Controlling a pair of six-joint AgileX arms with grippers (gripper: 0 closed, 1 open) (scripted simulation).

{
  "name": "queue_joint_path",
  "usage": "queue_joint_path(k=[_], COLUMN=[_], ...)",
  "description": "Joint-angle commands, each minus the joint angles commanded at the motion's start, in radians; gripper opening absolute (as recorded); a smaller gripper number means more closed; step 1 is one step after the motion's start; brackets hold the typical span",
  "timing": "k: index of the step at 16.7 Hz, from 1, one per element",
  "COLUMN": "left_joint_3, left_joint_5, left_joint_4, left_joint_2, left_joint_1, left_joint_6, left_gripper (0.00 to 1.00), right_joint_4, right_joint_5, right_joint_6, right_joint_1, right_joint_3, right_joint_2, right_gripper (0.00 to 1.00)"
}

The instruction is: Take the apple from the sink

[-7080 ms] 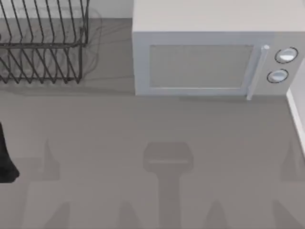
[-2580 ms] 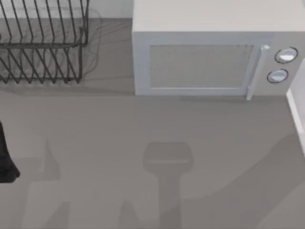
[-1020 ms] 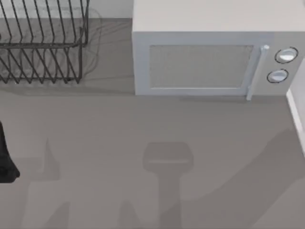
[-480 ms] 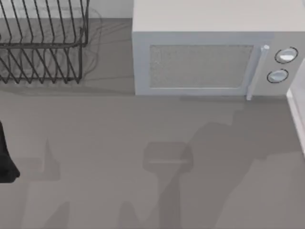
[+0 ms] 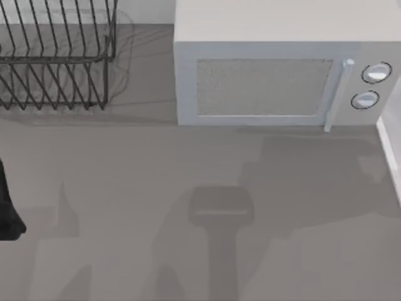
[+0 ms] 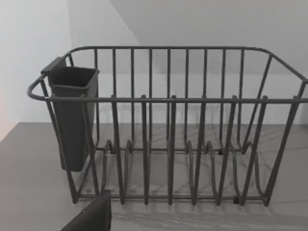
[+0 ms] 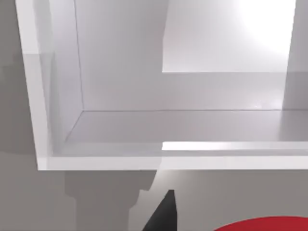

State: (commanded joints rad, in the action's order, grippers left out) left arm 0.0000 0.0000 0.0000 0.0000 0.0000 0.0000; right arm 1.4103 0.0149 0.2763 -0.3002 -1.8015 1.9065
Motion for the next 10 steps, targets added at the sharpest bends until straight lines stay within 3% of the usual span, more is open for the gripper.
queue_joint_path(k=[5, 10], left_joint_3=[0.0, 0.0], left_joint_5=[0.0, 0.0], left_joint_4=[0.0, 0.0], left_joint_2=[0.0, 0.0], left_joint_1=[0.0, 0.0], left_joint_6=[0.0, 0.0], left_gripper=[1.0, 1.0], right_joint_4=[-0.001, -0.004], right_joint_5=[0.0, -0.004], right_joint_6=[-0.037, -0.293], right_joint_1=[0.038, 0.297], right_joint_3=[0.011, 0.081], right_joint_2=[-0.001, -0.043], right_gripper=[0.0, 0.0])
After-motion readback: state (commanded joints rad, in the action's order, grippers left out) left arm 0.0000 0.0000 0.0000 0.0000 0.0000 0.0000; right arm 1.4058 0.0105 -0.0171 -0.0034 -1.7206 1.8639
